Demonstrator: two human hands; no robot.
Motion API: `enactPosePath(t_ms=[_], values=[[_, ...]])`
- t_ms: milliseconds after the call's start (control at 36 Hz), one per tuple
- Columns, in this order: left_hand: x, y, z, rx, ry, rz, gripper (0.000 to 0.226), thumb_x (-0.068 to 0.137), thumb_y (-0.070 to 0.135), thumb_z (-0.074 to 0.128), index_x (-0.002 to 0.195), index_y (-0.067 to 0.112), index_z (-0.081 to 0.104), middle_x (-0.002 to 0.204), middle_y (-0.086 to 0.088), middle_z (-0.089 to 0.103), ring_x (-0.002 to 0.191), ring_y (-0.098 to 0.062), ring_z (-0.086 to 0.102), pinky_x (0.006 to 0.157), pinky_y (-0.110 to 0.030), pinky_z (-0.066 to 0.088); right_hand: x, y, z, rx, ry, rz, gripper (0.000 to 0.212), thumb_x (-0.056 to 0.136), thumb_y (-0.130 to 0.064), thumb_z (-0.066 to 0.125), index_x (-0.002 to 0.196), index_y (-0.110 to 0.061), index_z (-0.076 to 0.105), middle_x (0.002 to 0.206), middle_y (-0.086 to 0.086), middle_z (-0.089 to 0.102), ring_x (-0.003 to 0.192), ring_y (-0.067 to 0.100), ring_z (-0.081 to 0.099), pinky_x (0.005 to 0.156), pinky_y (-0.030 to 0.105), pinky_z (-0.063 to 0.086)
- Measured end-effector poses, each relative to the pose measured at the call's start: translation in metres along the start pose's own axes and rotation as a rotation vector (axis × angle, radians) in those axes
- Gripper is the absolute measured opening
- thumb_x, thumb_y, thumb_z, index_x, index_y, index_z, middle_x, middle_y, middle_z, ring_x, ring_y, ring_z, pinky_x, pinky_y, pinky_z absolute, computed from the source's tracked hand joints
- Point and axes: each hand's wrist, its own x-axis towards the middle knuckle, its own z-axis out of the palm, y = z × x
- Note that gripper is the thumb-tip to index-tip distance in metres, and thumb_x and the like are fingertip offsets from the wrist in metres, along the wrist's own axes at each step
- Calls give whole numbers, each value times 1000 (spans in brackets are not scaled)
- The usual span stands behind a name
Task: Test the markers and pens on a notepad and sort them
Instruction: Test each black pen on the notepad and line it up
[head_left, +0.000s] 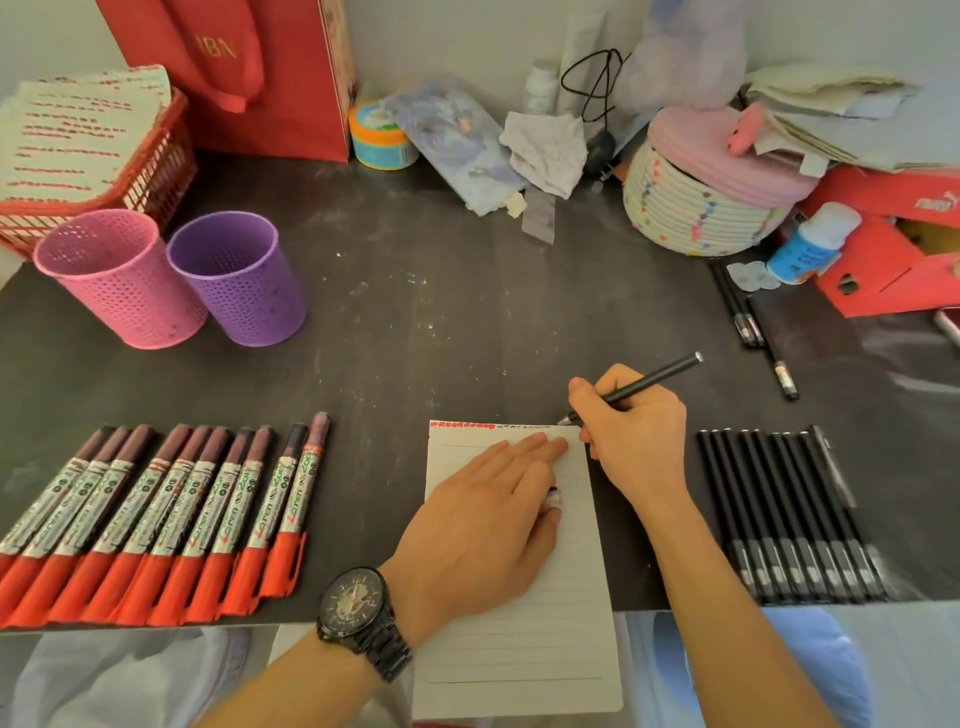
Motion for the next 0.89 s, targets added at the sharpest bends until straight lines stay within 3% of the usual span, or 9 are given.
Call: enactPosePath(t_ms=[222,389,583,889], values=[[0,1,2,2,21,-9,21,102,42,39,105,26,52,152,9,45,142,-10,37,115,-24,15,0,2,1,-20,-15,6,32,89,-24,70,62,-13,58,49,4,61,42,6,59,49,23,50],[0,1,2,6,15,-16,23,101,44,36,105,26,52,151,9,45,141,-9,37,115,-24,15,1,4,2,-27,-16,-15,32,89,-26,70,61,-17,58,49,0,61,41,6,59,47,16,48],[0,0,2,31,25,-19,20,101,43,39,103,27,51,149,9,48,139,-9,40,114,-22,11,1,5,3,-40,-20,-29,31,88,-25,70,61,-18,57,48,0,60,44,7,61,46,21,52],[1,-1,5,31,31,-24,18,101,43,40,103,28,51,149,10,48,139,-8,40,114,-22,11,2,7,3,-53,-11,-55,32,90,-25,69,61,-19,56,50,0,61,44,5,61,47,14,47]])
